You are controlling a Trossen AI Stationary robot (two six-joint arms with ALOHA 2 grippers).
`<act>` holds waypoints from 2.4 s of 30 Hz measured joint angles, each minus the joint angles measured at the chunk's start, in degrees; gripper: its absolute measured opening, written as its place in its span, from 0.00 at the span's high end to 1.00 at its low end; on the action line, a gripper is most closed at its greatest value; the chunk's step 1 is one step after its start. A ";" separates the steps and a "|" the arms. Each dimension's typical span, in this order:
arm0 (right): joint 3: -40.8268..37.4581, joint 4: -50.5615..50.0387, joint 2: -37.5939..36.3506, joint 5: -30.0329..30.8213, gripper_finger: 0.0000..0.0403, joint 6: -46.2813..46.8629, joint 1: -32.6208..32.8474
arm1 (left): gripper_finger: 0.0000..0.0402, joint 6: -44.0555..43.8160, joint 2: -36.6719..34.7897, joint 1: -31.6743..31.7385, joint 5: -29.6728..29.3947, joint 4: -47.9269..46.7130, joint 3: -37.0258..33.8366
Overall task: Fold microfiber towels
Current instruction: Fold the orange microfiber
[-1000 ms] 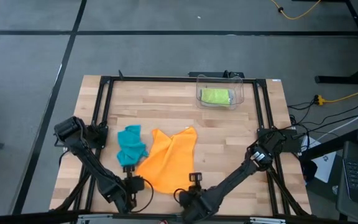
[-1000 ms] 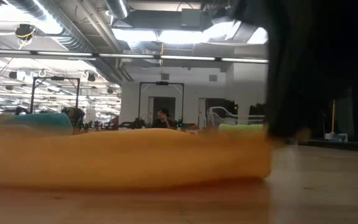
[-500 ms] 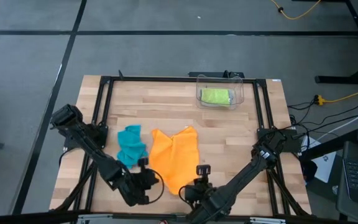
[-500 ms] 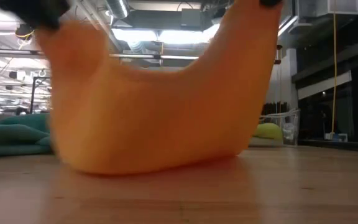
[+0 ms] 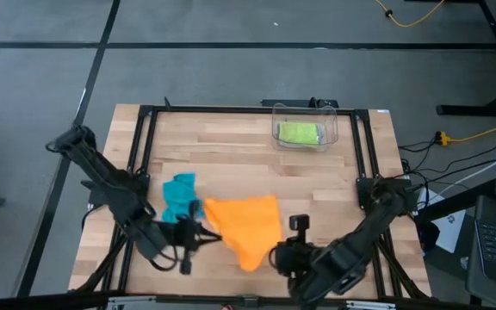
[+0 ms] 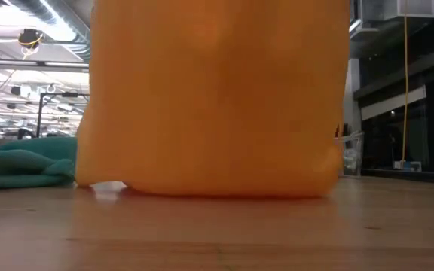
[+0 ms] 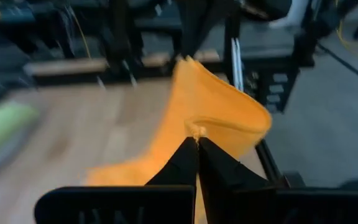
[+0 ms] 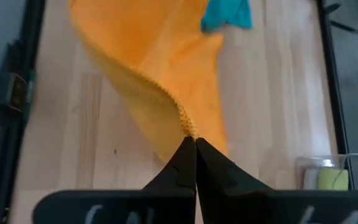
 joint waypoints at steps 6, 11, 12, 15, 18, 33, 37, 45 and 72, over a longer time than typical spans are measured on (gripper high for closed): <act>0.00 -0.04 -8.16 0.35 1.00 -1.63 0.08 | 1.00 6.29 -8.30 0.95 -4.24 0.11 0.02; 0.06 -0.08 -14.52 1.85 1.00 -1.73 -1.08 | 1.00 12.88 -12.58 3.31 -8.33 0.43 0.02; 0.05 -0.08 -15.69 3.47 1.00 -1.73 -1.43 | 1.00 13.93 -13.18 4.09 -8.66 0.86 0.02; 0.07 -0.06 -18.77 9.48 1.00 -3.35 -2.81 | 1.00 16.83 -14.73 6.58 -9.44 2.82 0.02; 0.07 -0.05 -21.12 13.28 1.00 -6.39 -4.68 | 1.00 19.51 -16.14 9.31 -9.57 4.37 0.04; -0.23 0.02 -25.12 16.33 1.00 -10.82 -19.73 | 1.00 23.35 -22.17 24.37 -13.44 3.64 0.09; -4.29 0.02 -25.02 16.27 1.00 -11.98 -22.21 | 1.00 20.16 -21.61 25.19 -13.51 -1.05 0.15; -20.05 -0.05 -25.06 6.66 1.00 -4.87 -23.15 | 1.00 1.13 -16.99 22.49 -11.13 -19.84 0.13; -63.57 54.09 -25.08 -18.57 1.00 16.77 -0.40 | 1.00 -27.89 19.74 -3.65 0.24 2.33 0.07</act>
